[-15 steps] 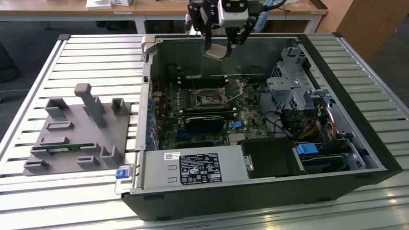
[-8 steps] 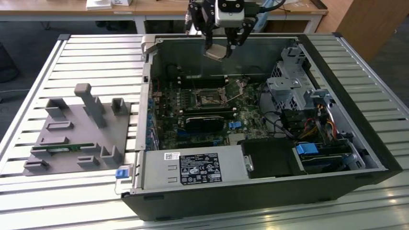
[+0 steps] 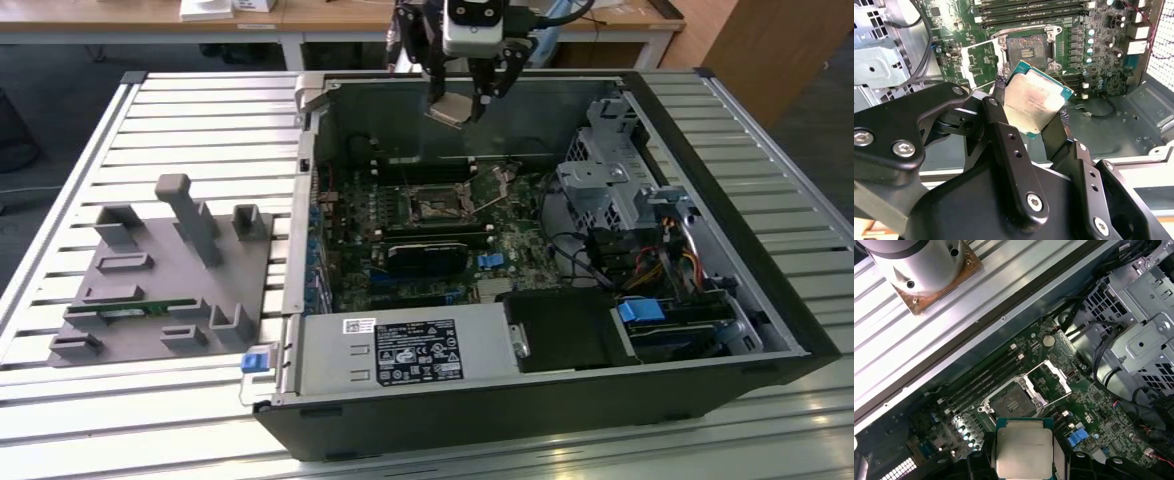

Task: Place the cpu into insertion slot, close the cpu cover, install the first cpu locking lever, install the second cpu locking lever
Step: 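Place the cpu into insertion slot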

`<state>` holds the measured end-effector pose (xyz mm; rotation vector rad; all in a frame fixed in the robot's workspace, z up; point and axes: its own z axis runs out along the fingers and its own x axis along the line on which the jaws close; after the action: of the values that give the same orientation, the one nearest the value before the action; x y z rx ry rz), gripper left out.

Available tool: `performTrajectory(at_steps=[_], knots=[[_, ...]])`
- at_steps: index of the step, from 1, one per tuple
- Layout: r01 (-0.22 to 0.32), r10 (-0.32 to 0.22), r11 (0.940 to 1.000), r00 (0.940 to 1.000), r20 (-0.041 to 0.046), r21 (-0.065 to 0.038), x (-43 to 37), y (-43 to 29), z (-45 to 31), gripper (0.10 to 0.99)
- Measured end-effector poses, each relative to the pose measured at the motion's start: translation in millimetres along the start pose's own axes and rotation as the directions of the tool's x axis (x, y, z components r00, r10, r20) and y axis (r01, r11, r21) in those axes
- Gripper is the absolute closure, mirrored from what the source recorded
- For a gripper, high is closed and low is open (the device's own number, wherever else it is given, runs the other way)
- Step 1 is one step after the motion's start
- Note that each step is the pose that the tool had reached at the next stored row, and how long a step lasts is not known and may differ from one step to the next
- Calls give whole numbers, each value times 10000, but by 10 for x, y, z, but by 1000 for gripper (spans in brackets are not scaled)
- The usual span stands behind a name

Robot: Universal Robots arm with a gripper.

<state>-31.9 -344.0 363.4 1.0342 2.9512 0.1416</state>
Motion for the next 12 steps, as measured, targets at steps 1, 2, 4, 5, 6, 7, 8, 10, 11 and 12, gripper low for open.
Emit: performTrajectory(at_steps=[1,2,4,5,6,7,8,10,11,12], knots=[[-57,57,10000,10000,5,-2,0,0,0,545],[-118,118,9999,9999,11,-3,0,0,1,545],[-243,243,9997,9997,22,-6,0,0,2,545],[-312,312,9995,9995,28,-7,0,0,2,545],[-386,386,9993,9993,34,-9,0,0,2,545],[-451,451,9990,9990,40,-10,0,0,2,545],[-515,515,9987,9987,46,-12,0,-1,2,545],[-644,644,9979,9979,58,-15,1,-1,2,545],[-705,705,9975,9975,62,-17,1,-1,3,545],[-765,766,9971,9970,68,-18,1,-1,3,545]])
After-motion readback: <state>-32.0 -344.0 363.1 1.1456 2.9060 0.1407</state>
